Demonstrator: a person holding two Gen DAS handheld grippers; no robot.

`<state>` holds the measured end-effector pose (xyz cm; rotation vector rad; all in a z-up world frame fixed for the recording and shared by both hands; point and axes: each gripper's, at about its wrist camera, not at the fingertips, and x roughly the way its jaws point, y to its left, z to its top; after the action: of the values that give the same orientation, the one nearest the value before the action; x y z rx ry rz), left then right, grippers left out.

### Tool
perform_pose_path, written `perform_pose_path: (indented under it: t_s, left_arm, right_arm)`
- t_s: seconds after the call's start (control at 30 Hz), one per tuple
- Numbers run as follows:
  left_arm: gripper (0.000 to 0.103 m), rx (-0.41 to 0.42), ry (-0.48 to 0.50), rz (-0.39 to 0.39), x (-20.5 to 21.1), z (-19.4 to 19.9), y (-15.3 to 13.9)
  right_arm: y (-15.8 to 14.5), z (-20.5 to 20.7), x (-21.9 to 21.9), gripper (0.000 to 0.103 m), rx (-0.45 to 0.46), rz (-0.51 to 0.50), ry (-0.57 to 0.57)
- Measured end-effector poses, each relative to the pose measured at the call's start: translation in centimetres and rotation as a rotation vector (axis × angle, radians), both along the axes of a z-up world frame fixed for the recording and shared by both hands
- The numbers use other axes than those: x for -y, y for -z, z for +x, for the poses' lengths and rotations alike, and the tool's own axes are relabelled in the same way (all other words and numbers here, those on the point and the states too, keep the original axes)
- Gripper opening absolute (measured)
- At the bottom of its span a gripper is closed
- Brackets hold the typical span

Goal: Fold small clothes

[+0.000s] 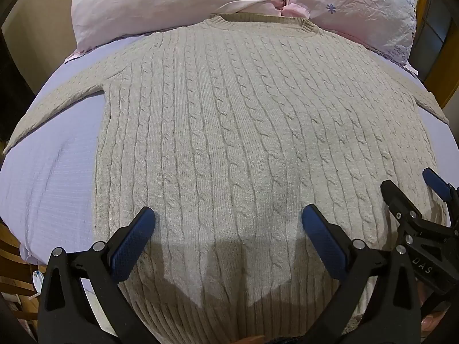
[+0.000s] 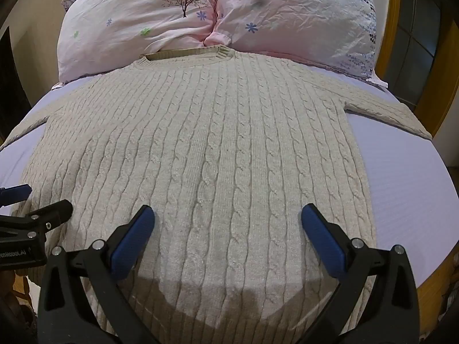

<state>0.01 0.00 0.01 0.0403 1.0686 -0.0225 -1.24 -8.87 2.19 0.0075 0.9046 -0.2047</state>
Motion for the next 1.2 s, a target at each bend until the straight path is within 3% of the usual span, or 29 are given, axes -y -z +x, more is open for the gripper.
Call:
perform_pose_path:
  t_s: [1.2]
  left_arm:
    - [0.102, 0.002, 0.000, 0.001, 0.00, -0.03, 0.00]
  right_arm:
    - [0.25, 0.21, 0.14, 0.101, -0.027, 0.006, 0.014]
